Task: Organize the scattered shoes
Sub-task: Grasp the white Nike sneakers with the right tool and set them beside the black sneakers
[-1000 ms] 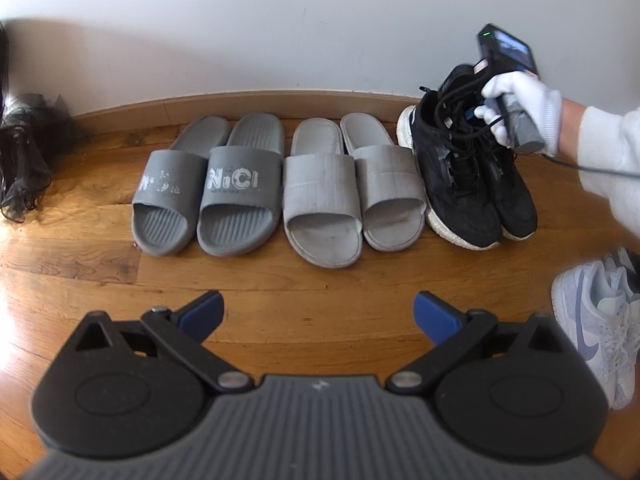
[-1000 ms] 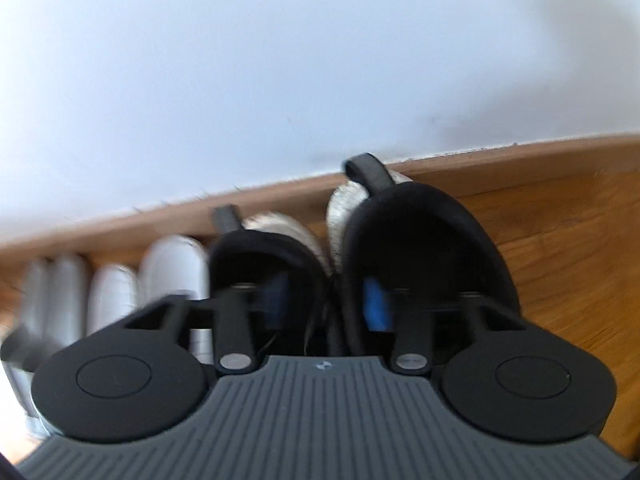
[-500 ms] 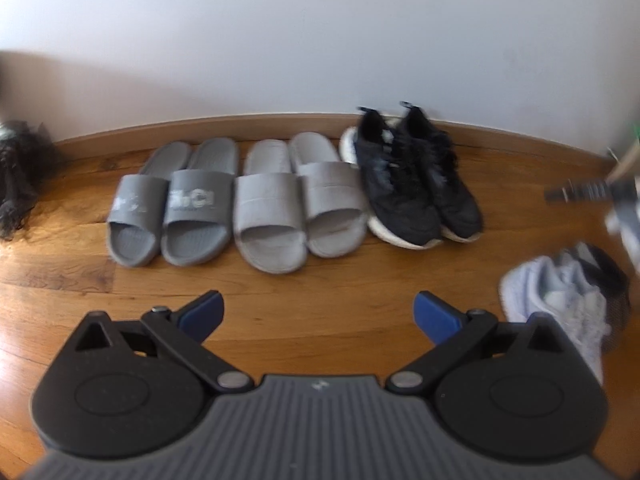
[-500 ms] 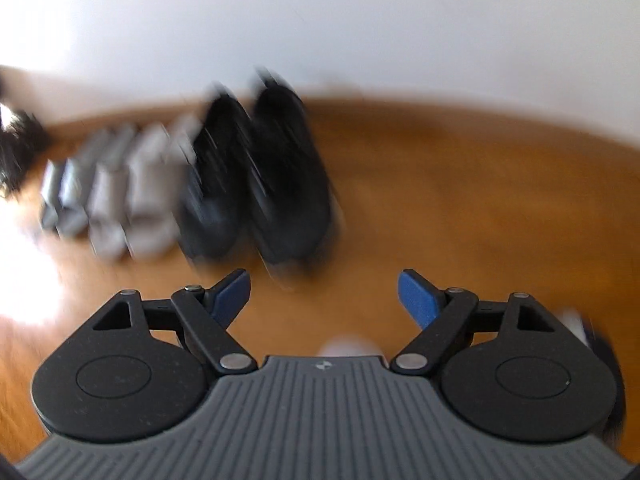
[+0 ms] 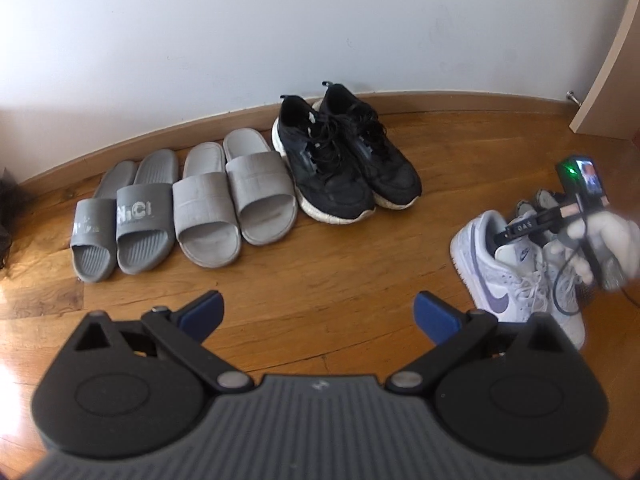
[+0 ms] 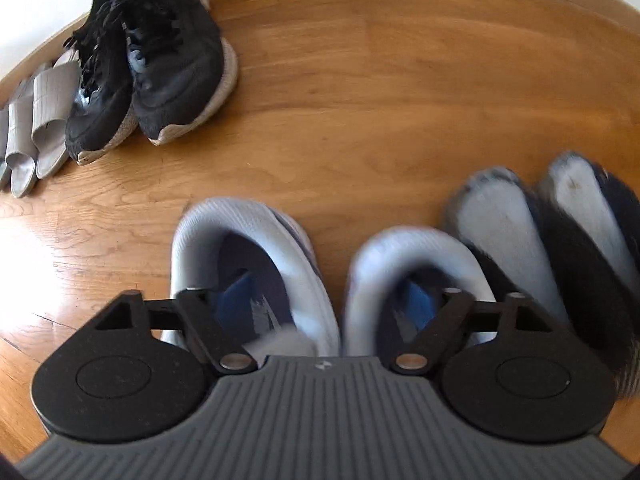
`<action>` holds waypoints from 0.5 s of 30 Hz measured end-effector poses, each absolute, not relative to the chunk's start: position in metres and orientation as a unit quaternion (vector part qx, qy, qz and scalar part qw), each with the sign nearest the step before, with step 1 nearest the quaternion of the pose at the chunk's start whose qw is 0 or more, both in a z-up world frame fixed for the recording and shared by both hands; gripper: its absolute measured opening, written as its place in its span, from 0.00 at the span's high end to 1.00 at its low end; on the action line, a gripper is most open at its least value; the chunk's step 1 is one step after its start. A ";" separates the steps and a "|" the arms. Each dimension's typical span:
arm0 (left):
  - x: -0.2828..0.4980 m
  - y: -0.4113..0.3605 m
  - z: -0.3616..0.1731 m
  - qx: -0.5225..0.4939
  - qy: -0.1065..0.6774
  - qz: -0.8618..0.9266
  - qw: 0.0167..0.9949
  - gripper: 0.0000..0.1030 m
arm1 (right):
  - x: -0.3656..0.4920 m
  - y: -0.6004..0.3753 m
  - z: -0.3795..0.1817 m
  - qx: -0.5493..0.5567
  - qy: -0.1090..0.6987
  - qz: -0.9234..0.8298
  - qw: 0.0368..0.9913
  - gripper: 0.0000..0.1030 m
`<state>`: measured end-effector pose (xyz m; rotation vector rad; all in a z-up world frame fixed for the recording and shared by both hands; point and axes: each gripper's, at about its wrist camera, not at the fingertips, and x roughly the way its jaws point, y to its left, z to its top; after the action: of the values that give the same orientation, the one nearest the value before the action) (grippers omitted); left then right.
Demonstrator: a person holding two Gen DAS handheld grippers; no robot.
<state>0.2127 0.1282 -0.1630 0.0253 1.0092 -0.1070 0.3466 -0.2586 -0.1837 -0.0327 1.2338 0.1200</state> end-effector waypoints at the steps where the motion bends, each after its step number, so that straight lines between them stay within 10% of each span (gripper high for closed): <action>1: 0.217 0.130 -0.167 0.009 0.487 -0.047 0.872 0.01 | 0.352 -0.259 -0.183 -0.009 0.581 0.045 0.812 0.41; 7: 0.242 0.138 -0.186 0.000 0.499 -0.043 0.865 0.01 | 0.406 -0.257 -0.176 0.012 0.559 0.026 0.829 0.60; 15: 0.250 0.139 -0.204 0.002 0.505 -0.054 0.862 0.01 | 0.525 -0.220 -0.166 0.007 0.523 0.003 0.852 0.59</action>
<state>0.2502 0.1385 -0.2041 0.0050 1.0584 -0.1131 0.5246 -0.2201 -0.1662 0.0152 1.1009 0.0057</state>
